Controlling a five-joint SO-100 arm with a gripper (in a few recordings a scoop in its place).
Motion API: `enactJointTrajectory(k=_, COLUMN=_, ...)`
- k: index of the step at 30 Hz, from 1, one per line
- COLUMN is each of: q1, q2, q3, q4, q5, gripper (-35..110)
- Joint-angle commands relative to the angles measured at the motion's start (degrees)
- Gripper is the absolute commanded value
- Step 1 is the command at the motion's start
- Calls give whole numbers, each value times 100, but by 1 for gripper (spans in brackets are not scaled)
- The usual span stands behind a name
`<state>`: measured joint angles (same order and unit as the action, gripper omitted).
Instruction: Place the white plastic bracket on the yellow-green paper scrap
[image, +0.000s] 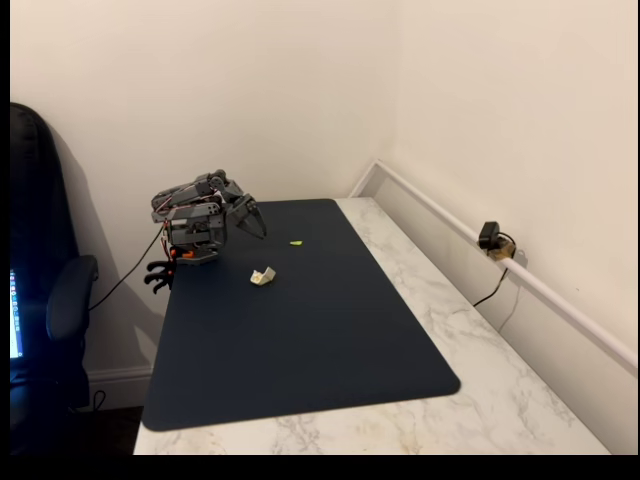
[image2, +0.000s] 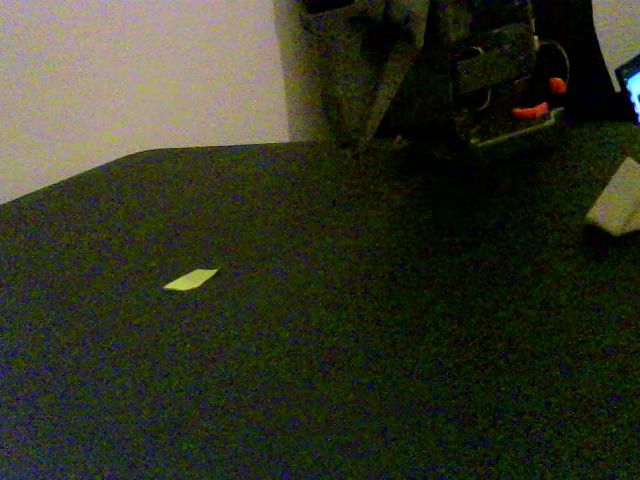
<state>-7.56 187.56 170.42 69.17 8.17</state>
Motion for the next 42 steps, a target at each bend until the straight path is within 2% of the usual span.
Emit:
enactJointTrajectory(k=1, q1=-141, q2=176, q3=53, q4=299, q5=79, gripper=2)
enactJointTrajectory(k=27, q1=-176, q2=176, q3=44, q4=132, q5=0, gripper=3)
enactJointTrajectory(k=33, q1=-694, q2=-53, q3=-1046, q4=404, q5=-316, gripper=3)
enactJointTrajectory(k=37, q1=-940, q2=-2145, q3=-2672, q4=299, q5=-756, gripper=2)
enactJointTrajectory(k=42, q1=-1424, q2=-5115, q3=-4913, q4=879, q5=-1125, gripper=2)
